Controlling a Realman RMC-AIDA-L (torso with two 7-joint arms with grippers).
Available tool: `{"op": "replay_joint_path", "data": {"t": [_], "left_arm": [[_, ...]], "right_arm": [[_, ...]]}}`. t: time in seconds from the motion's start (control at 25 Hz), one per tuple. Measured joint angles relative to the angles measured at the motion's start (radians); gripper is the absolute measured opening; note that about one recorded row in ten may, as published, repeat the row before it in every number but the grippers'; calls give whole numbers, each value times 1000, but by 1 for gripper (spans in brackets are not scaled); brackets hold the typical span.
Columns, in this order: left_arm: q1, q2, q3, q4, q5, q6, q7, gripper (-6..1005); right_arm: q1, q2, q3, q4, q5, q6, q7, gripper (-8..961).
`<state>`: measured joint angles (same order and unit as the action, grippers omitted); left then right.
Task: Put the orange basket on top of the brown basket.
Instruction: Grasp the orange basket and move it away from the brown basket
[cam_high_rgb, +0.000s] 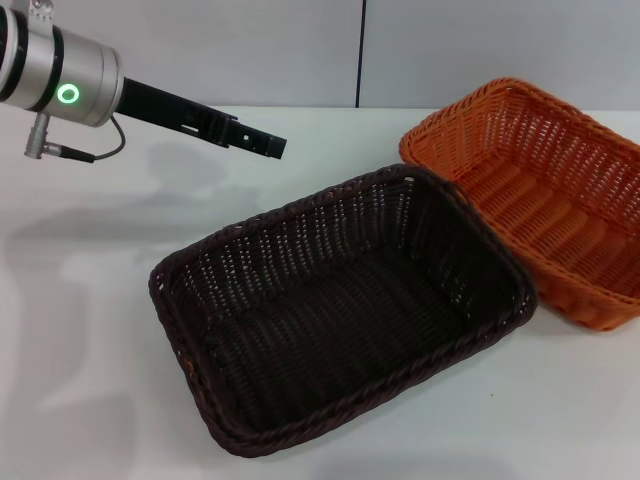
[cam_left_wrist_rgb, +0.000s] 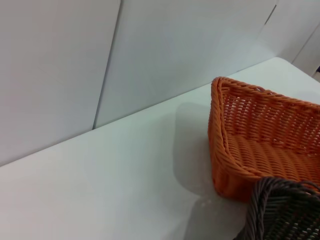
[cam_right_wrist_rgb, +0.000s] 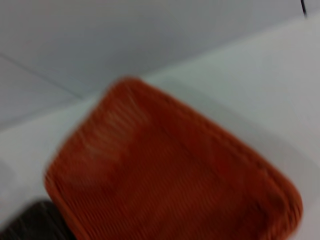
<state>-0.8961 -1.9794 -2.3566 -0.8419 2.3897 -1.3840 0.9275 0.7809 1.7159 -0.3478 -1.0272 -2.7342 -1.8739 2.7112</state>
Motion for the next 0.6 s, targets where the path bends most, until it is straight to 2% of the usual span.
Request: {"op": "replay_joint_path", "data": {"t": [0.16, 0.44, 0.6], "left_arm": [[3, -7, 1, 0, 0, 3, 29, 860], [6, -15, 2, 0, 0, 7, 66, 861], [8, -12, 2, 17, 0, 11, 80, 861]], "right_arm": [[2, 16, -74, 36, -36, 1, 47, 676], [-9, 46, -78, 142, -40, 82, 77, 676], [-14, 52, -73, 220, -36, 147, 78, 676]]}}
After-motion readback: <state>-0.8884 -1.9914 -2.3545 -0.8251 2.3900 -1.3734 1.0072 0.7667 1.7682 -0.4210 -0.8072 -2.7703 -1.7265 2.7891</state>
